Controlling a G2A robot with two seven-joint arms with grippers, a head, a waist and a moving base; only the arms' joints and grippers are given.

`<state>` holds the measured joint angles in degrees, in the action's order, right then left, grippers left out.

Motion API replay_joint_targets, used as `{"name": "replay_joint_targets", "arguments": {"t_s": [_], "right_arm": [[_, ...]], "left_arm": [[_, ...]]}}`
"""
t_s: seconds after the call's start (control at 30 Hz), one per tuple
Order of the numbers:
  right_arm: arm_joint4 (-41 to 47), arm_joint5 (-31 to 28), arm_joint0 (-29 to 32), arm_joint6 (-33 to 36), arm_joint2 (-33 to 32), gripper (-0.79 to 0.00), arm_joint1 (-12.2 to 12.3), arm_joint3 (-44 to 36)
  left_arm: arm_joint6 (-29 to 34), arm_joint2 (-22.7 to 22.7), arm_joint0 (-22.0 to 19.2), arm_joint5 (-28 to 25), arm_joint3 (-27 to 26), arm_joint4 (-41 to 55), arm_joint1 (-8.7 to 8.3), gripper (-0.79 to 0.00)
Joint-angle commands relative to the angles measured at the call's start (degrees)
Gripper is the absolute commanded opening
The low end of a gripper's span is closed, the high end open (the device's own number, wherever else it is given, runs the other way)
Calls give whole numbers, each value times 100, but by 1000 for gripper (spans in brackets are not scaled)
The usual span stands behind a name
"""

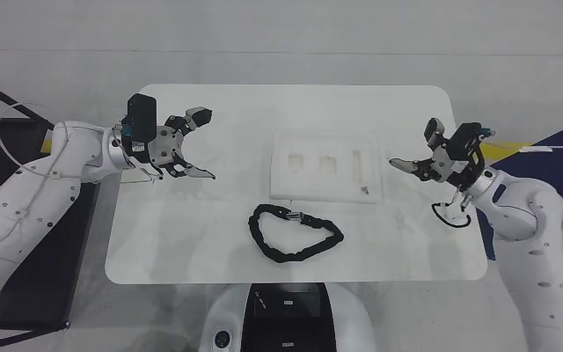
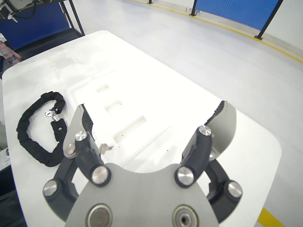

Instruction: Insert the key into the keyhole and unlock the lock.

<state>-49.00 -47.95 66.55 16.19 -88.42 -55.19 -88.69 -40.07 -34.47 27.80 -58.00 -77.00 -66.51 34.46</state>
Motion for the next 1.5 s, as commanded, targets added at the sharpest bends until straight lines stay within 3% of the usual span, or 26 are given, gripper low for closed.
{"name": "replay_joint_targets", "arguments": {"t_s": [0.0,0.2,0.33,0.47,0.73,1.47], "right_arm": [[390,149,-5,482,112,0,2,-32],[1664,985,-123,2016,513,0,1,-258],[2057,1780,-234,2880,776,0,-7,-463],[2082,2277,-291,3319,1010,0,-18,-597],[1569,2564,-229,3597,1328,0,-15,-754],[1408,2739,-183,3577,1328,0,-11,-779]], "left_arm": [[0,0,0,0,0,0,0,0],[0,0,0,0,0,0,0,0],[0,0,0,0,0,0,0,0],[0,0,0,0,0,0,0,0],[0,0,0,0,0,0,0,0],[0,0,0,0,0,0,0,0]]}}
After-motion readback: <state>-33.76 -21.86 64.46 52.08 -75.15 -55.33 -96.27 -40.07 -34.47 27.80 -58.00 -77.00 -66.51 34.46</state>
